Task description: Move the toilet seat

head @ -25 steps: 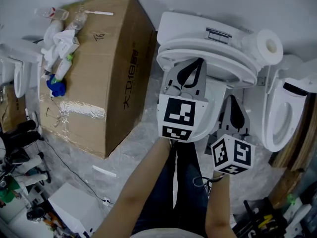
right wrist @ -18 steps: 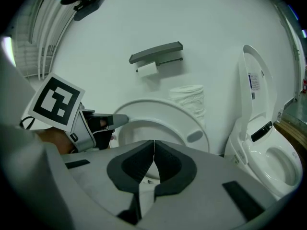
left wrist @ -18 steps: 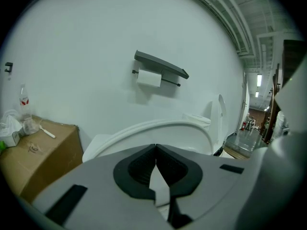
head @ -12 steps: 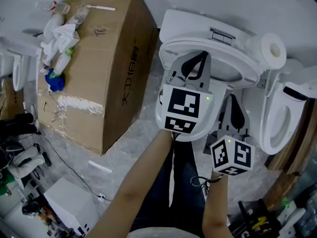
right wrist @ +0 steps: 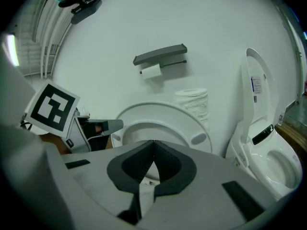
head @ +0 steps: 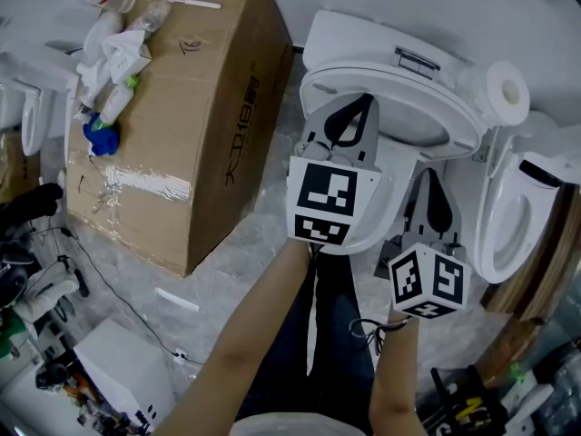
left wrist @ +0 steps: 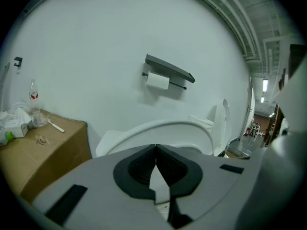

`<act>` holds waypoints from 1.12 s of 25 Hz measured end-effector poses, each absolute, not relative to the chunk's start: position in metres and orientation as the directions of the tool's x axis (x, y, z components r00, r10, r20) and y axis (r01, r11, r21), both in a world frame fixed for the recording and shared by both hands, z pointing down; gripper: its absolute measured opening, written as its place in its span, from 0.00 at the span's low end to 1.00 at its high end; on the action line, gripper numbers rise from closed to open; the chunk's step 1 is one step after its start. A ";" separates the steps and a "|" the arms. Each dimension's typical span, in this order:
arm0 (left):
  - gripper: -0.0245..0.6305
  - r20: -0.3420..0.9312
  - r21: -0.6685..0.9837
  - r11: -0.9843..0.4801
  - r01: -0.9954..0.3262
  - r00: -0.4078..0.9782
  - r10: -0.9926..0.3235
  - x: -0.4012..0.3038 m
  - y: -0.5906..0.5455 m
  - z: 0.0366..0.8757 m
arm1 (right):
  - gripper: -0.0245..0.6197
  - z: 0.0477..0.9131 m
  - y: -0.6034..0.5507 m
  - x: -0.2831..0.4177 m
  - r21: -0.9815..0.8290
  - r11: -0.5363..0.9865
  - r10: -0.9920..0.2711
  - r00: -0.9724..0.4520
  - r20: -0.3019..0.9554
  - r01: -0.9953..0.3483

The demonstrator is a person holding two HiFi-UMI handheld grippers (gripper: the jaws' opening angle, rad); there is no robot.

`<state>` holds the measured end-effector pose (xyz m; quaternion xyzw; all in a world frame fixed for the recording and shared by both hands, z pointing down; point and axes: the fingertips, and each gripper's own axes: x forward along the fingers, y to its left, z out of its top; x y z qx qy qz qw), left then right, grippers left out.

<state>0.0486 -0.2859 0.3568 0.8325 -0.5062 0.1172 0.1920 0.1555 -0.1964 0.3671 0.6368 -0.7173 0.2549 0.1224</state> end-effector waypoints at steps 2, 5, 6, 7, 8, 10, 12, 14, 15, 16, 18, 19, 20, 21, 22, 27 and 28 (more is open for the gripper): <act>0.06 0.395 0.197 -0.414 -0.889 0.459 -0.796 0.044 -0.277 0.358 | 0.06 0.365 -0.196 0.153 -0.208 0.057 -0.855 -0.155 0.496 -0.976; 0.06 0.395 0.200 -0.424 -0.883 0.469 -0.790 0.042 -0.261 0.355 | 0.06 0.360 -0.193 0.151 -0.208 0.049 -0.863 -0.146 0.483 -0.977; 0.06 0.393 0.198 -0.431 -0.880 0.474 -0.788 0.042 -0.256 0.353 | 0.06 0.359 -0.191 0.150 -0.208 0.047 -0.866 -0.144 0.479 -0.977; 0.06 0.391 0.193 -0.439 -0.878 0.479 -0.786 0.042 -0.250 0.352 | 0.06 0.357 -0.189 0.149 -0.208 0.046 -0.868 -0.142 0.476 -0.977; 0.06 0.389 0.188 -0.444 -0.876 0.481 -0.785 0.042 -0.244 0.350 | 0.06 0.357 -0.187 0.148 -0.207 0.046 -0.869 -0.141 0.474 -0.977; 0.06 0.387 0.188 -0.445 -0.876 0.482 -0.786 0.040 -0.232 0.347 | 0.06 0.355 -0.183 0.145 -0.203 0.046 -0.870 -0.139 0.474 -0.978; 0.06 0.387 0.197 -0.439 -0.877 0.481 -0.787 0.037 -0.221 0.345 | 0.06 0.353 -0.178 0.141 -0.199 0.048 -0.869 -0.140 0.475 -0.979; 0.06 0.391 0.203 -0.437 -0.876 0.481 -0.784 0.035 -0.210 0.345 | 0.06 0.352 -0.173 0.138 -0.201 0.052 -0.867 -0.144 0.476 -0.978; 0.06 0.394 0.207 -0.437 -0.876 0.483 -0.782 0.034 -0.204 0.345 | 0.06 0.351 -0.170 0.136 -0.204 0.053 -0.867 -0.146 0.477 -0.978; 0.06 0.397 0.211 -0.436 -0.875 0.484 -0.780 0.032 -0.199 0.346 | 0.06 0.350 -0.168 0.134 -0.207 0.053 -0.866 -0.148 0.477 -0.977; 0.06 0.403 0.219 -0.429 -0.876 0.482 -0.778 0.027 -0.188 0.347 | 0.06 0.349 -0.162 0.131 -0.213 0.051 -0.868 -0.149 0.474 -0.976; 0.06 0.406 0.221 -0.425 -0.878 0.479 -0.778 0.025 -0.183 0.347 | 0.06 0.348 -0.159 0.129 -0.215 0.051 -0.869 -0.149 0.473 -0.975; 0.06 0.410 0.220 -0.422 -0.879 0.476 -0.778 0.023 -0.177 0.347 | 0.06 0.347 -0.155 0.127 -0.215 0.051 -0.869 -0.150 0.472 -0.975; 0.06 0.413 0.215 -0.420 -0.882 0.472 -0.779 0.021 -0.171 0.347 | 0.06 0.347 -0.151 0.126 -0.215 0.052 -0.868 -0.150 0.473 -0.975; 0.06 0.416 0.208 -0.417 -0.885 0.466 -0.781 0.020 -0.166 0.346 | 0.06 0.346 -0.147 0.124 -0.213 0.054 -0.868 -0.151 0.473 -0.976; 0.06 0.427 0.192 -0.416 -0.889 0.458 -0.780 0.017 -0.140 0.344 | 0.06 0.347 -0.127 0.116 -0.202 0.060 -0.862 -0.152 0.483 -0.978; 0.06 0.428 0.196 -0.417 -0.888 0.460 -0.778 0.017 -0.136 0.345 | 0.06 0.348 -0.123 0.116 -0.198 0.059 -0.861 -0.150 0.486 -0.978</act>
